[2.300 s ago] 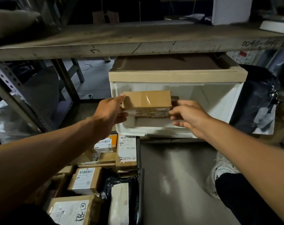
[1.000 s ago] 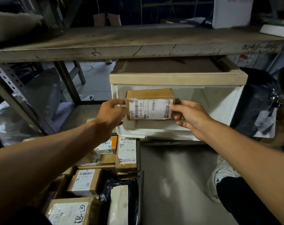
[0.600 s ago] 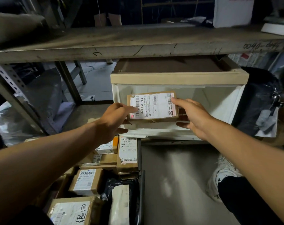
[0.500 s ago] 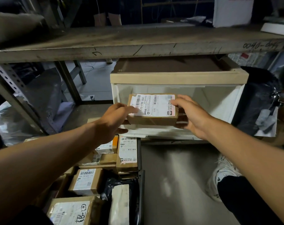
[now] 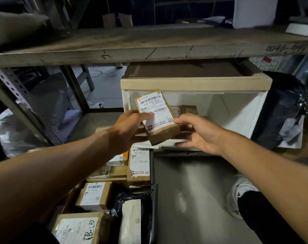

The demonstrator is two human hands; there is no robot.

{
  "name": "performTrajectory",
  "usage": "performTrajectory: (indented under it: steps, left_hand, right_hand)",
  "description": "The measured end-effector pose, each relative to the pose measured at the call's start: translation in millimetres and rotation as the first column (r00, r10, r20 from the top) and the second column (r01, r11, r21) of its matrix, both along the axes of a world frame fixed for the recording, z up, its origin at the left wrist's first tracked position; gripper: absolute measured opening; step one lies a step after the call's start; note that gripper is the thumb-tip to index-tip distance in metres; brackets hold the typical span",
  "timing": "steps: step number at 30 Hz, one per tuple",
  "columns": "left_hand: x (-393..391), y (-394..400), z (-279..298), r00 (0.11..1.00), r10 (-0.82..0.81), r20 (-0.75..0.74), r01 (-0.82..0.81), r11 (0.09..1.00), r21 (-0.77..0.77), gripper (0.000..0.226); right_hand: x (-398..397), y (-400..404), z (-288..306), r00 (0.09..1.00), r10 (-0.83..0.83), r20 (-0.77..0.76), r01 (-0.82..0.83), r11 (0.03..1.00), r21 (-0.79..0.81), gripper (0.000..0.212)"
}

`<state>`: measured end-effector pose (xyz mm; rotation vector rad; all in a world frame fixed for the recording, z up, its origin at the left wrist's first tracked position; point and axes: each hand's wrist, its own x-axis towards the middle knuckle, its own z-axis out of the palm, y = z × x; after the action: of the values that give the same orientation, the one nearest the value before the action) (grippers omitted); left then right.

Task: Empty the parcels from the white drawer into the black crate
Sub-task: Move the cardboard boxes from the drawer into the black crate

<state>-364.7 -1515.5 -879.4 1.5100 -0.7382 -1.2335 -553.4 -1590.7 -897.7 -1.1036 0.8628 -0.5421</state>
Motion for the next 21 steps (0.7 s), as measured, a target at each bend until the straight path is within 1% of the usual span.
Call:
performTrajectory:
  steps: [3, 5, 7, 9, 11, 15, 18, 21]
  left_hand:
    - [7.8, 3.6, -0.8, 1.0, -0.002, 0.008, 0.002, 1.0, -0.009, 0.032]
    - [16.3, 8.4, -0.8, 0.999, -0.036, 0.015, 0.036, 0.999, -0.011, 0.035]
    - [25.0, 15.1, -1.8, 0.996, -0.083, 0.028, 0.083, 0.997, -0.002, 0.036]
    - [31.8, 22.8, -3.1, 0.991, -0.127, 0.037, 0.127, 0.992, 0.018, 0.035]
    - [38.7, 29.7, -5.7, 0.988, -0.148, 0.04, 0.147, 0.989, 0.037, 0.036]
    - [54.1, 46.4, -13.2, 0.994, -0.099, 0.052, 0.096, 0.993, 0.067, 0.038]
    - [68.0, 63.9, -20.3, 0.994, -0.076, 0.078, 0.068, 0.993, 0.099, 0.038]
    - [86.9, 85.0, -27.4, 0.994, -0.057, 0.098, 0.043, 0.99, 0.134, 0.035]
  right_hand:
    - [3.0, 1.8, -0.4, 0.997, 0.064, -0.044, -0.065, 0.998, -0.027, 0.01]
    - [8.4, 4.7, -2.2, 0.994, 0.094, -0.055, -0.095, 0.995, -0.02, 0.015]
    - [16.5, 7.9, -5.1, 0.997, 0.064, -0.046, -0.064, 0.998, -0.009, 0.018]
    - [24.2, 10.3, -7.2, 1.0, 0.0, -0.023, 0.0, 1.0, -0.018, 0.013]
    - [31.5, 13.1, -9.6, 1.0, -0.027, -0.017, 0.027, 1.0, -0.013, 0.01]
    - [48.8, 26.3, -16.1, 1.0, 0.007, -0.021, -0.006, 1.0, 0.02, 0.01]
    - [67.7, 39.5, -22.7, 0.998, 0.047, -0.052, -0.046, 0.998, 0.033, 0.009]
    - [91.5, 51.9, -32.5, 0.992, 0.094, -0.09, -0.09, 0.995, 0.039, 0.015]
